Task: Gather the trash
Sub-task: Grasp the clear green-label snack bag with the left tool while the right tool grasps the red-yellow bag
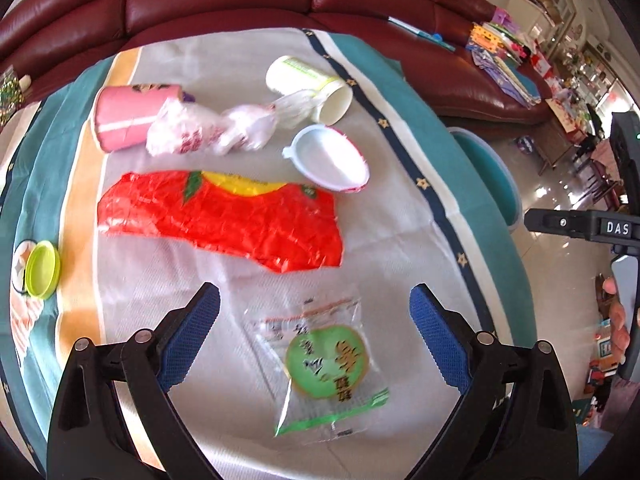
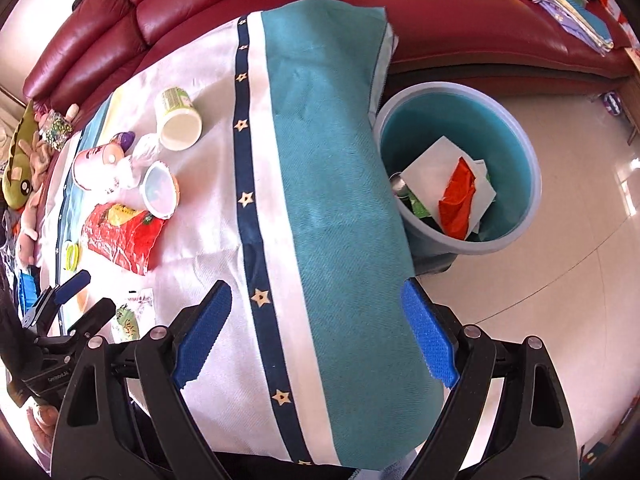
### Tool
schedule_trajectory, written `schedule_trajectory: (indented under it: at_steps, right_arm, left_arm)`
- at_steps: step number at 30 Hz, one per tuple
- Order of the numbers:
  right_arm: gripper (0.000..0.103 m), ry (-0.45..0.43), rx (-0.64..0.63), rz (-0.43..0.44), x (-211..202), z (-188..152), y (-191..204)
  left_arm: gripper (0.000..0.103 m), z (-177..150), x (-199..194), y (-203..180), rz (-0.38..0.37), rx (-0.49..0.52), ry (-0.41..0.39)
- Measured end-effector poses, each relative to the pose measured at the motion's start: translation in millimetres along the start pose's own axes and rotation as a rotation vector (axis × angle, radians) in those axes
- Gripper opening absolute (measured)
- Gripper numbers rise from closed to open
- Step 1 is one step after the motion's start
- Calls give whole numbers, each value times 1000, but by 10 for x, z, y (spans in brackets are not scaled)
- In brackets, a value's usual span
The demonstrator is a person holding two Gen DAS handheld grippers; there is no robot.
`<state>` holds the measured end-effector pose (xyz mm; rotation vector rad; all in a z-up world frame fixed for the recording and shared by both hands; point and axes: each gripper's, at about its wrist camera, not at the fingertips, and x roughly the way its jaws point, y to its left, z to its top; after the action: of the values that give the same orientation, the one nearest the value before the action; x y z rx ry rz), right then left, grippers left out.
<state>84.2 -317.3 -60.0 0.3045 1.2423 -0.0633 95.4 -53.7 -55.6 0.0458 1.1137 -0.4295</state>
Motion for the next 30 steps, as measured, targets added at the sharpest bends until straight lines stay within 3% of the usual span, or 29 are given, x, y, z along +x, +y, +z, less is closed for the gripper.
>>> schedule_trajectory:
  at_steps: [8, 15, 16, 18, 22, 30]
  right_arm:
    - [82, 32, -42, 8, 131, -22, 254]
    - [82, 49, -57, -4, 184, -36, 321]
    - [82, 49, -57, -6, 184, -33, 327]
    - [82, 48, -61, -10, 180, -26, 336]
    - [82, 45, -72, -22, 182, -16, 393]
    - [82, 31, -217, -35, 236, 13, 842]
  left_arm:
    - [96, -373, 162, 78, -29, -46, 81]
    - [95, -467, 236, -71, -47, -6, 102]
    - [93, -469, 246, -92, -45, -1, 96]
    - [74, -474, 272, -106, -59, 7, 96]
    - [58, -471, 254, -74, -50, 14, 64]
    - [53, -364, -70, 548, -37, -121, -28]
